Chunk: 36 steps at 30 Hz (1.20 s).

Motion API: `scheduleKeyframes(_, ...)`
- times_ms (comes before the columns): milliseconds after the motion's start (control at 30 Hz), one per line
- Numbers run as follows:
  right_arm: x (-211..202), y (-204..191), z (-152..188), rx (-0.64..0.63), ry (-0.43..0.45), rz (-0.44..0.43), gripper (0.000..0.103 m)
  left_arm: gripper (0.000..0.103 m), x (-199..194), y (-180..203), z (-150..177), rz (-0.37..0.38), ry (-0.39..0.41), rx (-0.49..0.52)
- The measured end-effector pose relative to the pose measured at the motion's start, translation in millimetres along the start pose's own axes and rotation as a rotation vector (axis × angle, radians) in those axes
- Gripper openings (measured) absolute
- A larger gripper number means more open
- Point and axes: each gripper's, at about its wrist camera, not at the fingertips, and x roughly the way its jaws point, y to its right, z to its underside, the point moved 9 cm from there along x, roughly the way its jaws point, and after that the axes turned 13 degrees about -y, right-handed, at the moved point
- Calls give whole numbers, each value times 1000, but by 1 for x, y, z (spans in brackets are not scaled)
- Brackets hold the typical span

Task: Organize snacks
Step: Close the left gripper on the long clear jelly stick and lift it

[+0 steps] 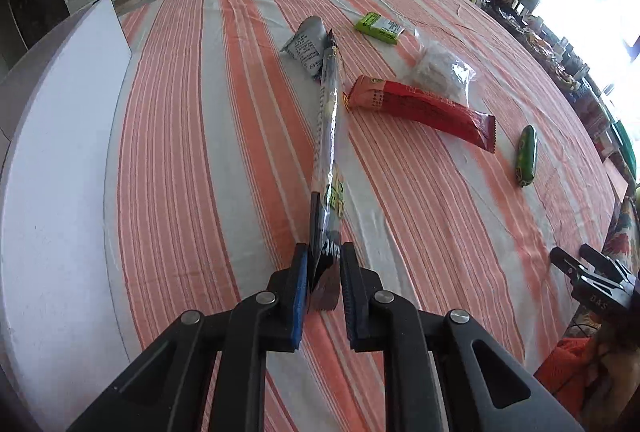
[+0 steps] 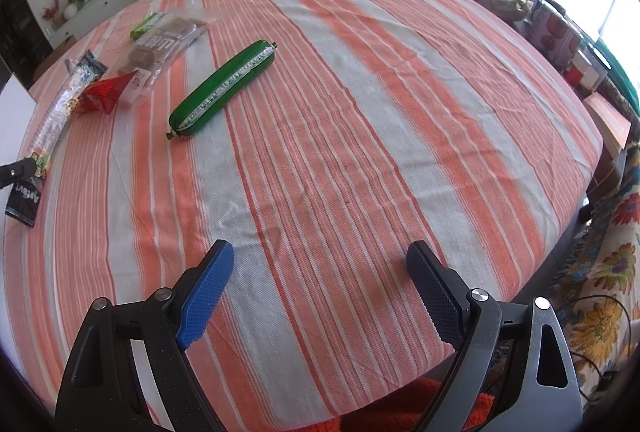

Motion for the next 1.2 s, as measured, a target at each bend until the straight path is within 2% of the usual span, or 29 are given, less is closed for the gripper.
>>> scheduleKeyframes(33, 0, 0, 0, 0, 0, 0, 91, 18, 0, 2, 17, 3, -8, 9)
scheduleKeyframes(67, 0, 0, 0, 1, 1, 0, 91, 29, 1, 3, 30, 11, -15, 15)
scheduleKeyframes(100, 0, 0, 0, 3, 1, 1, 91, 56, 2, 3, 39, 18, -21, 16)
scheduleKeyframes(167, 0, -1, 0, 6, 1, 4, 91, 87, 4, 2, 44, -4, -5, 9)
scheduleKeyframes(233, 0, -1, 0, 7, 1, 5, 91, 87, 3, 2, 36, -34, 31, 4)
scheduleKeyframes(367, 0, -1, 0, 8, 0, 4, 91, 87, 6, 16, -1, -19, 55, 14)
scheduleKeyframes(533, 0, 0, 0, 10, 1, 6, 91, 86, 22, 17, -62, -155, 97, 38)
scheduleKeyframes(567, 0, 0, 0, 10, 1, 6, 91, 78, 26, 15, -71, -165, 95, 37)
scheduleKeyframes(600, 0, 0, 0, 10, 1, 5, 91, 48, 31, 13, -76, -160, 90, 36)
scheduleKeyframes(633, 0, 0, 0, 9, 1, 5, 91, 27, 35, 11, -78, -143, 71, 33)
scheduleKeyframes(667, 0, 0, 0, 9, 1, 4, 91, 17, 35, 8, -77, -120, 74, 25)
scheduleKeyframes(700, 0, 1, 0, 8, 0, 3, 91, 12, 32, 6, -75, -99, 84, 11)
scheduleKeyframes(767, 0, 3, 0, 7, 1, 1, 91, 12, 26, 4, -59, -46, 74, -14)
scheduleKeyframes(967, 0, 5, 0, 10, 2, 2, 91, 12, 5, 2, 18, 117, 71, -57)
scheduleKeyframes(1033, 0, 5, -1, 13, 2, 4, 91, 21, 4, -3, 28, 108, 79, -73)
scheduleKeyframes(1067, 0, 5, -1, 14, 2, 5, 91, 42, 5, -4, 29, 87, 82, -71)
scheduleKeyframes(1100, 0, 6, 0, 15, 2, 6, 91, 71, 8, -6, 27, 57, 78, -69)
scheduleKeyframes(1133, 0, 6, 0, 15, 2, 6, 91, 80, 11, -6, 25, 30, 77, -70)
scheduleKeyframes(1167, 0, 6, 0, 14, 2, 6, 91, 84, 12, -6, 21, 9, 89, -70)
scheduleKeyframes(1200, 0, 6, 0, 14, 3, 5, 91, 84, 15, -4, 17, -4, 99, -58)
